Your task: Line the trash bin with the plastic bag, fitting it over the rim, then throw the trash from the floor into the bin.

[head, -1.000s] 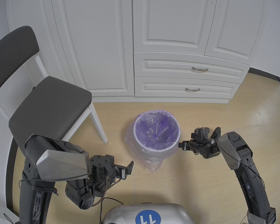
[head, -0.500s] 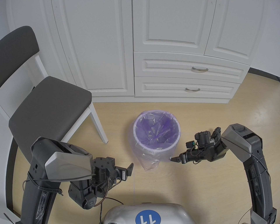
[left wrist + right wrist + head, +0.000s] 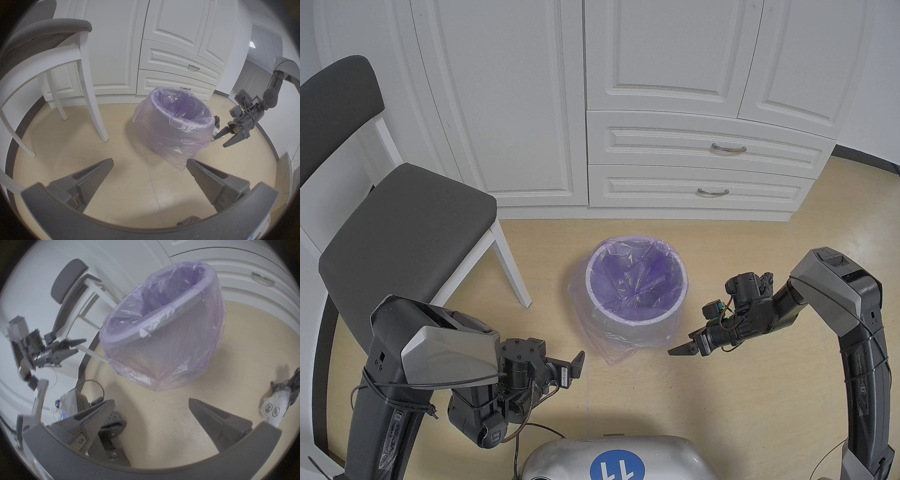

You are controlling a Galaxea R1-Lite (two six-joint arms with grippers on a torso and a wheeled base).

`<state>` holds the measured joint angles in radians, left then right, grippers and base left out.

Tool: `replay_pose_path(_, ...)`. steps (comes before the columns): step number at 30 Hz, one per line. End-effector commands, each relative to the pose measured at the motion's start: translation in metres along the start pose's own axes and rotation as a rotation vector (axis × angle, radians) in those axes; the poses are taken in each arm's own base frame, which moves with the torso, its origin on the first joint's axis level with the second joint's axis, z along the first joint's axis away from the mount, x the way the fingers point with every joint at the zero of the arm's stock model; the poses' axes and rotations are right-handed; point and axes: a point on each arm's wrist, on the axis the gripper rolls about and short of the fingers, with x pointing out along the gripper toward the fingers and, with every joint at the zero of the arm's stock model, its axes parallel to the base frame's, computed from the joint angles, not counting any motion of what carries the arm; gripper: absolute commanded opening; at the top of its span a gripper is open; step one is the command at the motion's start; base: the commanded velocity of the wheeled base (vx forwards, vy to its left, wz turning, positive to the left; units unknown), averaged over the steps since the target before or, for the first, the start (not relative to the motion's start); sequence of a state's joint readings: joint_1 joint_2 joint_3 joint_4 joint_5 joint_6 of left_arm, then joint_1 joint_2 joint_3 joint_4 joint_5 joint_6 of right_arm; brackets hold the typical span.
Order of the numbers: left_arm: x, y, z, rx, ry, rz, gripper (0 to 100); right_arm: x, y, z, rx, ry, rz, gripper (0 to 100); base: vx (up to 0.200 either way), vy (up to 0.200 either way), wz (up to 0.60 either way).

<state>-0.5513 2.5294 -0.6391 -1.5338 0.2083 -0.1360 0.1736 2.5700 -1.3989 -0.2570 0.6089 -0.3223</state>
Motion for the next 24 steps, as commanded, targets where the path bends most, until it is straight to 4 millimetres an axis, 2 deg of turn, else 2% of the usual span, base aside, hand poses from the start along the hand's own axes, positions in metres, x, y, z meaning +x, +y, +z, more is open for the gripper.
replay_pose_path(1,0.002,0.000,-0.002,0.001,0.002,0.001,100,0.034,0.000,0.016,0.140,-0.019,-0.143,100,0.000,0.000,0.00)
replay_pose_path(3,0.002,0.000,-0.002,0.001,0.002,0.001,100,0.037,-0.003,0.018,0.151,-0.030,-0.182,100,0.000,0.000,0.00)
replay_pose_path(7,0.002,0.000,-0.002,0.001,-0.001,0.001,100,0.043,-0.024,0.015,0.166,-0.056,-0.233,100,0.000,0.000,0.00)
replay_pose_path(19,0.003,0.001,-0.006,0.002,0.010,0.004,100,0.034,-0.084,0.018,0.193,-0.173,-0.323,100,0.000,0.000,0.00)
replay_pose_path(23,0.004,0.001,-0.007,0.003,0.011,0.004,100,0.036,-0.098,0.022,0.238,-0.230,-0.337,100,0.000,0.000,0.00)
replay_pose_path(24,0.004,0.001,-0.007,0.003,0.013,0.004,100,0.041,-0.101,0.014,0.282,-0.226,-0.334,100,0.000,0.000,0.00)
